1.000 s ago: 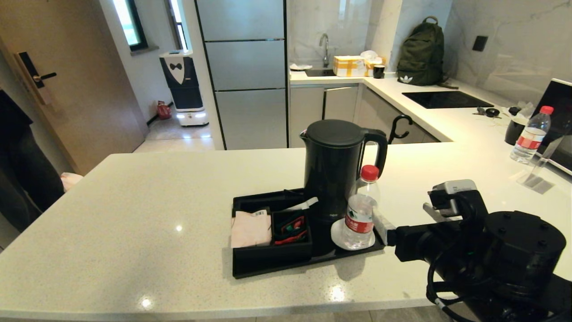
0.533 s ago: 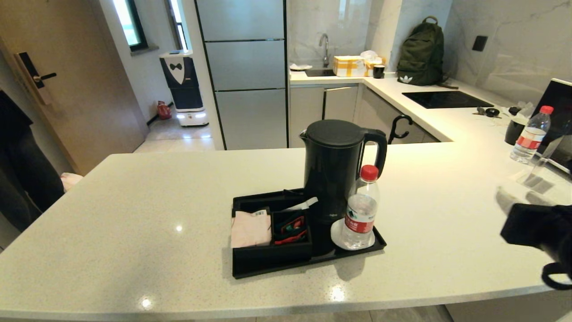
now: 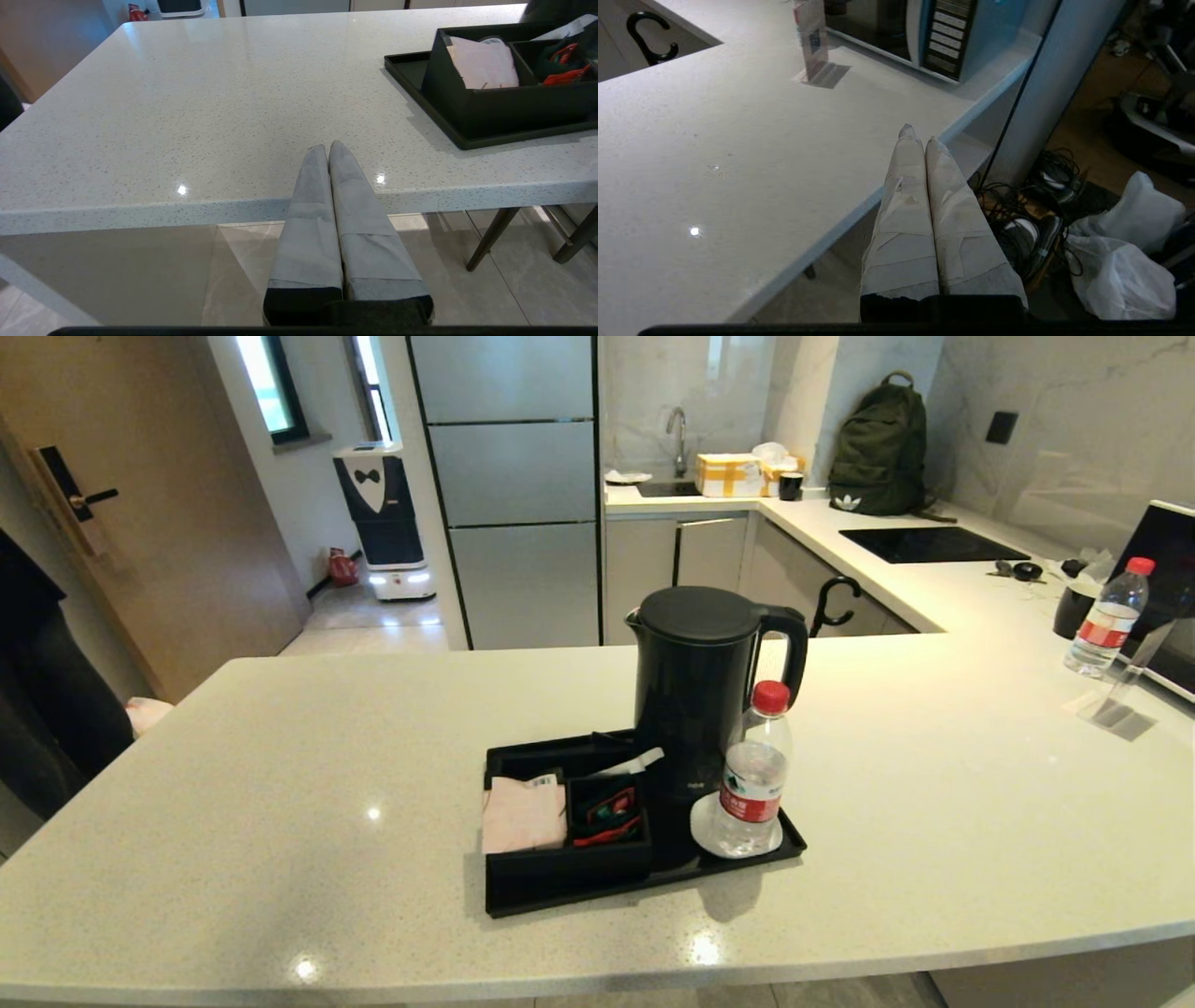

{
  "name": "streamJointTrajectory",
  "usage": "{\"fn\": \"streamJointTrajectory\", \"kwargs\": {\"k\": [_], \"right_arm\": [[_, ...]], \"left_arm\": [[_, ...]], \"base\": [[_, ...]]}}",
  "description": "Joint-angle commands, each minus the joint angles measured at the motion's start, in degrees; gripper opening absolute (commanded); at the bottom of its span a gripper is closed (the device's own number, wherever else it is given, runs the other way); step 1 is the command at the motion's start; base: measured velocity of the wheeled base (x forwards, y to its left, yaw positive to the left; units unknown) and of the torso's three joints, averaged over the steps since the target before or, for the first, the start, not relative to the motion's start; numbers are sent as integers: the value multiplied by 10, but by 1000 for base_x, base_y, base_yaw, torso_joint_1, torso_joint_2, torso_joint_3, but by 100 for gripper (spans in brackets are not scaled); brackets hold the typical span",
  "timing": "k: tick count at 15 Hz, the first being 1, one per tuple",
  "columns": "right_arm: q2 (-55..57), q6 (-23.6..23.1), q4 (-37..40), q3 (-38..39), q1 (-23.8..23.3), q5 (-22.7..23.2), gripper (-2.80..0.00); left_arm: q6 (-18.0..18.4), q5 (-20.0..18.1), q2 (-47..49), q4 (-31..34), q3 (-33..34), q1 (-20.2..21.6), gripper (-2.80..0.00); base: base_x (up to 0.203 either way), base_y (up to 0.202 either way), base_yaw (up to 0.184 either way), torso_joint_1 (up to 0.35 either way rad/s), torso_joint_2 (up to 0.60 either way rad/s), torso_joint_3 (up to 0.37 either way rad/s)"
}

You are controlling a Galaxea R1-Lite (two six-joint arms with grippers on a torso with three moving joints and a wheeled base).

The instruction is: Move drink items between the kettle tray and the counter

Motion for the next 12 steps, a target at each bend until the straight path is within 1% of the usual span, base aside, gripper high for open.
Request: {"fn": "streamJointTrajectory", "kwargs": {"k": [1,2,3,4,5,6,7,8,9,10,11,12], "right_arm": [[-183,-17,74,3,-22,13,-280],[-218,-28,108,5,-27,25,-280],[-241,-29,123,11,-28,58,-280],[-264,-26,120,26,-29,138,-280],[-287,-22,114,45,-30,242,-280],[-296,-21,91,79,-31,301,-280],[-302,-20,50,137,-31,323,-280],[-305,-20,-11,202,-31,348,-280],[-308,-20,-66,251,-32,379,-280],[-310,-21,-79,274,-32,415,-280],[-312,-24,-62,275,-32,482,-280],[-313,-26,-20,271,-32,516,-280]], "left_arm": [[0,0,1,0,0,0,-280],[0,0,1,0,0,0,-280],[0,0,1,0,0,0,-280],[0,0,1,0,0,0,-280],[-1,0,1,0,0,0,-280],[0,0,1,0,0,0,-280],[0,0,1,0,0,0,-280],[-1,0,1,0,0,0,-280],[0,0,1,0,0,0,-280],[0,0,1,0,1,0,-280],[0,0,1,0,0,0,-280],[-1,0,1,0,0,0,-280]], "base": [[0,0,0,0,0,0],[0,0,0,0,0,0],[0,0,0,0,0,0],[0,0,0,0,0,0],[0,0,0,0,0,0],[0,0,0,0,0,0],[0,0,0,0,0,0],[0,0,0,0,0,0],[0,0,0,0,0,0],[0,0,0,0,0,0],[0,0,0,0,0,0],[0,0,0,0,0,0]]}}
